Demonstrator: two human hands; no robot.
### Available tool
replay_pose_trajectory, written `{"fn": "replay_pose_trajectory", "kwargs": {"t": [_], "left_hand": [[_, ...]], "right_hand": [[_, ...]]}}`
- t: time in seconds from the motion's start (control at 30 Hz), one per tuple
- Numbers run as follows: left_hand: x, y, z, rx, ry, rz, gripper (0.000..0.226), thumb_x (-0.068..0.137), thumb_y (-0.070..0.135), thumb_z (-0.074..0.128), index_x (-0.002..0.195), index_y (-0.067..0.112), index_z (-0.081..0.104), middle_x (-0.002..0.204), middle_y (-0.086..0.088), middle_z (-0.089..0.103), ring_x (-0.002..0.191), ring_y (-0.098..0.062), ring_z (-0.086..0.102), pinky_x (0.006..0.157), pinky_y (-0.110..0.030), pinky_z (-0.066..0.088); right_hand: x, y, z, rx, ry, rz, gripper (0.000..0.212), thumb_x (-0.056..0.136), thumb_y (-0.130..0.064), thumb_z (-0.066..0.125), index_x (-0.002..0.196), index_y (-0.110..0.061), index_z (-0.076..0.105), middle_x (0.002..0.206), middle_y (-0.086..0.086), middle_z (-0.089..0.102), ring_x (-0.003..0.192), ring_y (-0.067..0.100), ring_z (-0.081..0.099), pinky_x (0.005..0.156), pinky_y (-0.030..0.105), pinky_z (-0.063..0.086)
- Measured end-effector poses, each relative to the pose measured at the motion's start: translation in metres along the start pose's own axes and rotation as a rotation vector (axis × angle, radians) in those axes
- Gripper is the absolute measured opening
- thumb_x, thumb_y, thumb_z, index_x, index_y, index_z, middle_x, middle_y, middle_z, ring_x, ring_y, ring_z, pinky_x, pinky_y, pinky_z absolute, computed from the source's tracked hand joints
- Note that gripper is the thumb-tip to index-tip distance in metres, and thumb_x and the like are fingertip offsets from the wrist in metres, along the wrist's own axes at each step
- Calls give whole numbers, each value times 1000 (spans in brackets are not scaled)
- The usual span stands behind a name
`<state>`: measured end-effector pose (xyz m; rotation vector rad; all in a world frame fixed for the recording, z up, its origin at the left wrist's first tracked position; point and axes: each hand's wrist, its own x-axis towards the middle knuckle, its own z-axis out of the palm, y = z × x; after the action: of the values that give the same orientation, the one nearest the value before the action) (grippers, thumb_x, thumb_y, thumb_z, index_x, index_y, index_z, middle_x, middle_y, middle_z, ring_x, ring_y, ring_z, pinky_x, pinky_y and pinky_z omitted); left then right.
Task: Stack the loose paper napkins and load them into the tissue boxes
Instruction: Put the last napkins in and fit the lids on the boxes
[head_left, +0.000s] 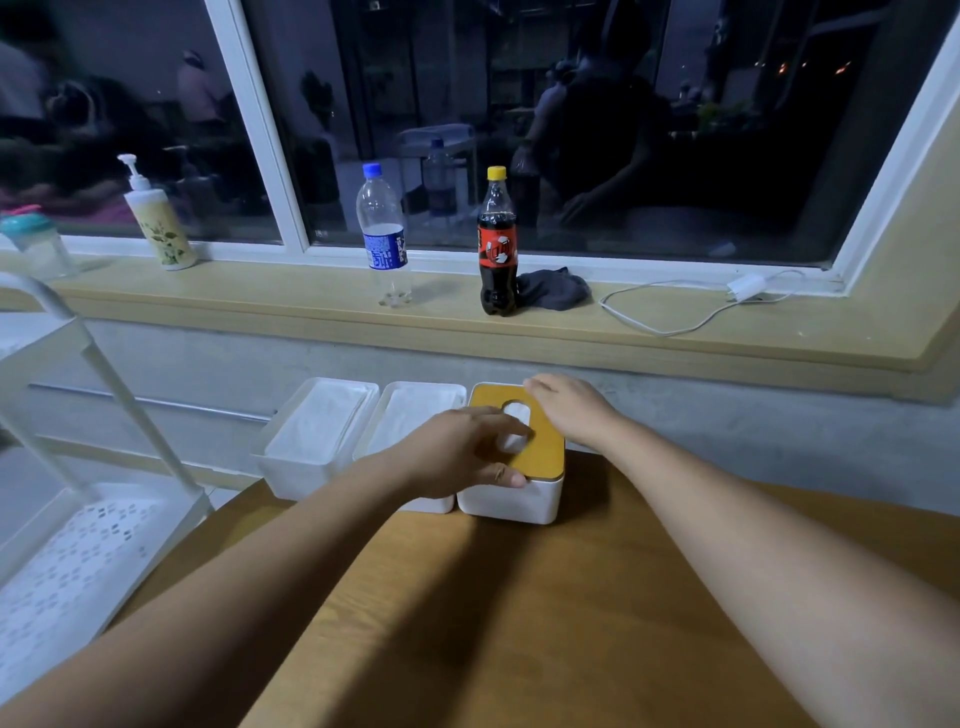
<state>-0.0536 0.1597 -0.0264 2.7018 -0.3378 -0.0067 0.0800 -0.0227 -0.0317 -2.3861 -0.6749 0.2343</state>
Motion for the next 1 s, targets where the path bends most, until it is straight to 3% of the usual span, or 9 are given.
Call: {"fn": "replay_pose_trajectory", "kwargs": {"t": [0.07,0.17,0.23,0.4,0.57,0.77,0.87,1.0], "left_hand": [[1,2,1,-14,23,-26,71,84,61,85,146,35,62,111,16,60,96,-10,55,81,-27,41],[3,3,-2,-38,24,-65,81,81,58,88,152,36,57,127,14,65,106,-9,57,82,-19,42],[3,4,-3,-52,48,-65,81,78,57,91,150,36,60,126,11,67,104,-10,57,80,-12,41],[7,4,-7,58,39,-82,58,70,67,91,114,33,76,103,12,63,98,-14,56,82,-32,50],[16,13,-18,30,-116,-124,46,76,54,93,109,30,72,94,18,61,87,-5,55,68,-22,39],[22,17,-22,-10,-211,-194,43,73,53,97,97,37,66,96,15,66,90,-11,61,73,-29,45],[14,17,-18,-47,-122,-163,42,74,49,97,101,29,72,94,14,66,87,-9,59,70,-25,43],[-8,14,3,75,147,-36,39,79,54,90,105,26,79,94,11,63,93,-11,54,75,-29,45]], "right_hand": [[2,2,1,4,8,0,45,115,-41,38,143,-16,64,147,8,62,135,27,55,105,36,40],[7,4,7,-35,7,-3,41,114,-43,40,135,-17,65,143,8,62,130,26,56,100,36,41],[9,7,14,-73,4,-3,44,112,-48,44,139,-17,59,147,7,55,134,27,53,105,39,42],[8,10,24,-66,24,9,50,112,-50,40,145,-15,51,153,9,47,143,29,45,114,42,37],[6,12,24,-9,19,23,48,113,-50,37,144,-18,52,152,7,46,144,28,45,114,40,36],[-2,7,27,-159,41,18,63,109,-63,39,155,-20,41,156,7,40,145,32,41,115,47,38],[-3,1,26,-291,19,26,65,109,-63,36,157,-19,37,155,11,40,144,35,41,115,49,37],[-3,-7,26,-451,40,26,63,111,-61,28,154,-16,38,153,15,45,140,36,45,114,50,38]]}}
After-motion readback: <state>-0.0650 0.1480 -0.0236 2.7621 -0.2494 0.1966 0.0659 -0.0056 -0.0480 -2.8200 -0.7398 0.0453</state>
